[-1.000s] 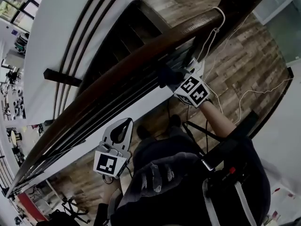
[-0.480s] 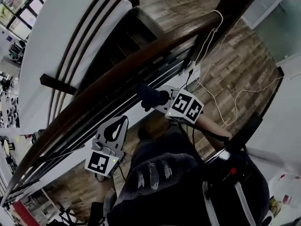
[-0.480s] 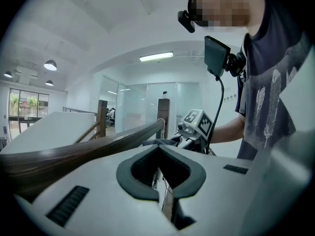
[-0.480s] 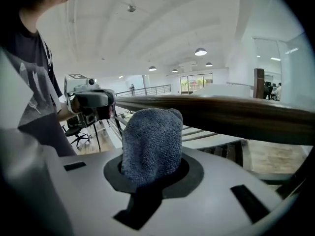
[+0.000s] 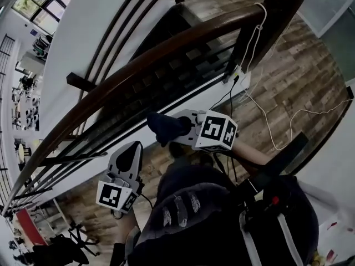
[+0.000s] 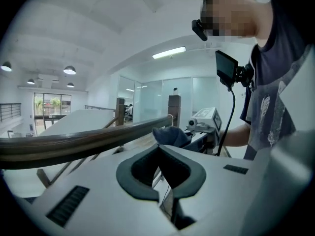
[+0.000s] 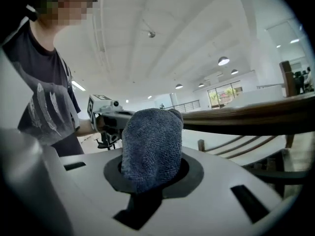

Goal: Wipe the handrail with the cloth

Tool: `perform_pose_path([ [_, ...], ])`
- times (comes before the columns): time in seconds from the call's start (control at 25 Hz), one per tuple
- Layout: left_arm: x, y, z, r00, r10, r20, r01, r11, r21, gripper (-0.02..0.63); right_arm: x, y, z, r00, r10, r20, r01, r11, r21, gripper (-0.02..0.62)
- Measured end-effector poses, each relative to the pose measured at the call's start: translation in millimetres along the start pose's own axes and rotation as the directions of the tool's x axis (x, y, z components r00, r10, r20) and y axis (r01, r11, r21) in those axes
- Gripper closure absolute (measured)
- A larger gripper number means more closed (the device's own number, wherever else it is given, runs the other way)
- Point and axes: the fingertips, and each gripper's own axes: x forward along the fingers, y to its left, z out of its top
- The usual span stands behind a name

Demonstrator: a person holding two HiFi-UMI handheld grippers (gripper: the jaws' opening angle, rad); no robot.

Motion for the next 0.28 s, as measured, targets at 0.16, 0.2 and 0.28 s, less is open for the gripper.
perform_pose_path([
  [0.16,-18,-25,-6,0.999,0.045,-0.03,-0.045,0.999,-0.006,0.6,-1,37,11,0.985,0.132,0.109,-0.135,0.991,0.025,0.528],
  [0.2,-24,-28,-9,0.998,0.05,-0.036,-0.05,0.999,-0.001,0.6,-1,49,16,0.976,0.164,0.143,-0.17,0.985,0.028,0.528],
  [0.28,-34,-32,-16,0.997,0.062,-0.045,-0.061,0.998,0.014,0.6,-2,74,28,0.95,0.228,0.214,-0.238,0.971,0.025,0.528],
])
